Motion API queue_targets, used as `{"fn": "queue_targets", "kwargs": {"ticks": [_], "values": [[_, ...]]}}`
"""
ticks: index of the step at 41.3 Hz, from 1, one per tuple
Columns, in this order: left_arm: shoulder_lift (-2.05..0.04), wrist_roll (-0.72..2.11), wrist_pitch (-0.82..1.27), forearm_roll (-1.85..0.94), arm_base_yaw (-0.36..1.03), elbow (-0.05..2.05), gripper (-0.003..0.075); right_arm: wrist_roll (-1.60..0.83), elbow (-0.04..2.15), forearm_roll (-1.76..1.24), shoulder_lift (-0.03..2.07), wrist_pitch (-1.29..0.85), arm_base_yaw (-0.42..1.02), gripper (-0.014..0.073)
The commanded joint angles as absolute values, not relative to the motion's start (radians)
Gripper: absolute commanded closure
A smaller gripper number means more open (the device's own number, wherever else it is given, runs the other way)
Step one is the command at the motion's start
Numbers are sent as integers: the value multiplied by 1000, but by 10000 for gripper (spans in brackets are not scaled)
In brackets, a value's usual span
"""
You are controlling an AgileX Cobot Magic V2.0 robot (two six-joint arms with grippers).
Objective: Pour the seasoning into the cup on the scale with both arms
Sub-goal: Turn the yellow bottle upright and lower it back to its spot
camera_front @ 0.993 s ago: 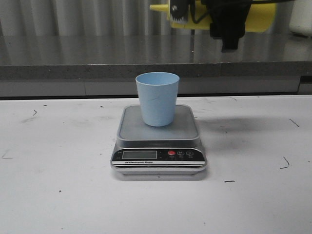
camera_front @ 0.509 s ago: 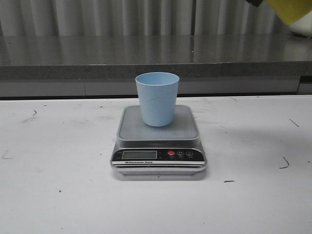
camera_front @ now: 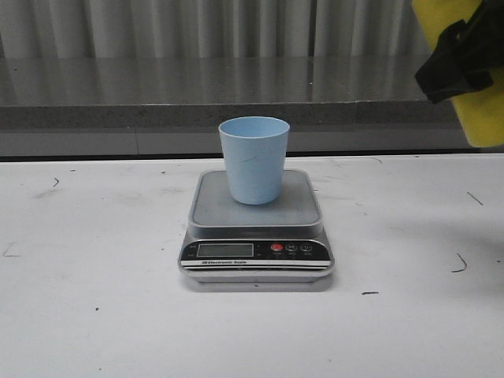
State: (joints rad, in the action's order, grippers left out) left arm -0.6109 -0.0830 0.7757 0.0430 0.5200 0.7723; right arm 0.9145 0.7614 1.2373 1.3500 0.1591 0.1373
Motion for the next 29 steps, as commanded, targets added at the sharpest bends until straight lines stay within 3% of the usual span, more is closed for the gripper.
{"fn": "queue_targets", "kwargs": {"ticks": [1, 18, 29], "values": [[-612, -95, 709, 38, 520, 799, 374, 919, 787, 1190, 1350, 300, 71, 326], [-612, -95, 709, 38, 520, 799, 374, 408, 785, 639, 1563, 683, 1, 326], [-612, -95, 709, 38, 520, 799, 374, 226, 785, 520, 1743, 994, 1, 326]]}}
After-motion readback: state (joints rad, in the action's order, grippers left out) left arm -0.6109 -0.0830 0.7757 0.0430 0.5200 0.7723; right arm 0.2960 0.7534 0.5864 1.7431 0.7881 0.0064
